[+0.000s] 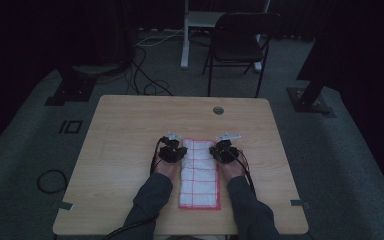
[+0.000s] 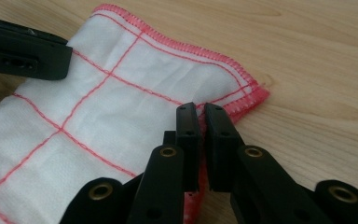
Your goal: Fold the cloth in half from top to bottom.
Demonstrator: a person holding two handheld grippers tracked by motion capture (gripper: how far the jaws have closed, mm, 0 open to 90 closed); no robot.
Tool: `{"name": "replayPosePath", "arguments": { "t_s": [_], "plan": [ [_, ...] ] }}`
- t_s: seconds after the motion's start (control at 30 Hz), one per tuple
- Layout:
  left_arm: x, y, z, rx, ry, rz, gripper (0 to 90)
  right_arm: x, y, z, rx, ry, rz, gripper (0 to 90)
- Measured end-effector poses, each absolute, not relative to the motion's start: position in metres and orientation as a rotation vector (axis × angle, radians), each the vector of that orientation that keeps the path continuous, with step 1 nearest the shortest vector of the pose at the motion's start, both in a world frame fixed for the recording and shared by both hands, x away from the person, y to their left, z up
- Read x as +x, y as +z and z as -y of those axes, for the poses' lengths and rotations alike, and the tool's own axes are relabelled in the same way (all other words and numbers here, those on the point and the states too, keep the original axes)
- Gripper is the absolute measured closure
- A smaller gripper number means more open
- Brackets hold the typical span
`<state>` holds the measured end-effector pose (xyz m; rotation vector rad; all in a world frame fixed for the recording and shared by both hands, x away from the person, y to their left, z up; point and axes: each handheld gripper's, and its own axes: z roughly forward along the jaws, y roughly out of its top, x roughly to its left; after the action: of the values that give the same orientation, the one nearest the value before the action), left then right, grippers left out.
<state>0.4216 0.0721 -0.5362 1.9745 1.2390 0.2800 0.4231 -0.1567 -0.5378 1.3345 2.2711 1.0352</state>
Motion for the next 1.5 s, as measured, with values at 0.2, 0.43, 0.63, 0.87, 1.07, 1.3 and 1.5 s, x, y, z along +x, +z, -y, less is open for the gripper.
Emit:
{"name": "replayPosePath", "arguments": {
  "t_s": [0.2,0.43,0.63,0.87,1.07,1.3,1.5],
  "plan": [
    [0.420,-0.523,-0.072,1.953,0.291,-1.201,87.1,0.421,-0.528,0.159,1.304,1.056,-2.251,86.1],
    [0.420,-0.511,-0.072,1.939,0.306,-1.162,87.1,0.420,-0.518,0.163,1.290,1.076,-2.225,86.1],
    [0.413,-0.504,-0.075,1.935,0.312,-1.123,87.1,0.412,-0.507,0.165,1.253,1.108,-2.216,86.1],
    [0.398,-0.494,-0.080,1.913,0.318,-1.075,87.0,0.397,-0.498,0.168,1.214,1.151,-2.204,86.1],
    [0.383,-0.493,-0.084,1.912,0.315,-1.055,87.0,0.381,-0.496,0.168,1.170,1.160,-2.218,86.0],
    [0.365,-0.491,-0.087,1.912,0.316,-1.019,87.0,0.364,-0.493,0.171,1.157,1.191,-2.217,86.0],
    [0.350,-0.494,-0.088,1.917,0.308,-1.005,86.8,0.348,-0.497,0.172,1.143,1.190,-2.233,85.9]
  ]
}}
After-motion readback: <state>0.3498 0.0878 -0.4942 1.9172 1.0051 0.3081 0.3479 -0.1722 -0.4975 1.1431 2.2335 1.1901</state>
